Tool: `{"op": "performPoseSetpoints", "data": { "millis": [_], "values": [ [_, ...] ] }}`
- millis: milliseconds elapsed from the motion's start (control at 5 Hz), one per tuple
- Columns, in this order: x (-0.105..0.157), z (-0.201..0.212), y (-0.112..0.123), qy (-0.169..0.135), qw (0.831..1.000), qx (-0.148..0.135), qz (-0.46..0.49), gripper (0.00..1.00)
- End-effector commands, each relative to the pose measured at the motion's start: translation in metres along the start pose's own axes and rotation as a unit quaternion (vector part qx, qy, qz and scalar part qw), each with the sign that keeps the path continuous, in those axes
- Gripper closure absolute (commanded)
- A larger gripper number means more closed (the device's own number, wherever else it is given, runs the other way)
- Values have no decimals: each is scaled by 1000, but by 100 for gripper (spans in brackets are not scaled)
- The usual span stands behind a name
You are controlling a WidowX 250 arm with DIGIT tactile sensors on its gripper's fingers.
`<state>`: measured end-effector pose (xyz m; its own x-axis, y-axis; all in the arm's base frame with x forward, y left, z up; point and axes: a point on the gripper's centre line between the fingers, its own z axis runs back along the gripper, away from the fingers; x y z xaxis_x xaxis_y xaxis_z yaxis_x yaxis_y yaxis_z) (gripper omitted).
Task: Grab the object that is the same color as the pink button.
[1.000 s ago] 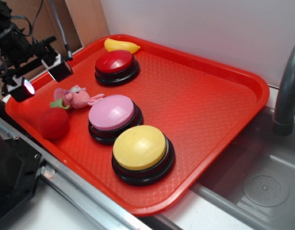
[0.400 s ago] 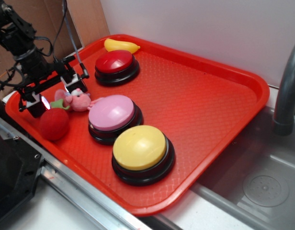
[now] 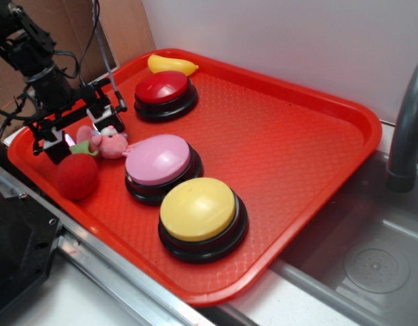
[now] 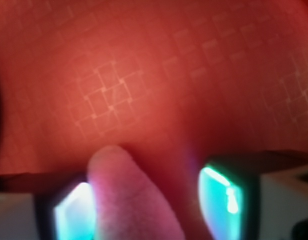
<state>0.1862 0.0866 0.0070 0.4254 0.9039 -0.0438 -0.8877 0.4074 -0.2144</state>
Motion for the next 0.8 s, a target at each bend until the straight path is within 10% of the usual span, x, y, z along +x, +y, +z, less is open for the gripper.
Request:
{"op": "performPoseSetpoints", "data": {
  "millis": [0,600],
  "values": [
    [5,9,-3,-19,1000,-14,0,100],
    [15,49,-17,-18,998,-5,-51,100]
  ]
}}
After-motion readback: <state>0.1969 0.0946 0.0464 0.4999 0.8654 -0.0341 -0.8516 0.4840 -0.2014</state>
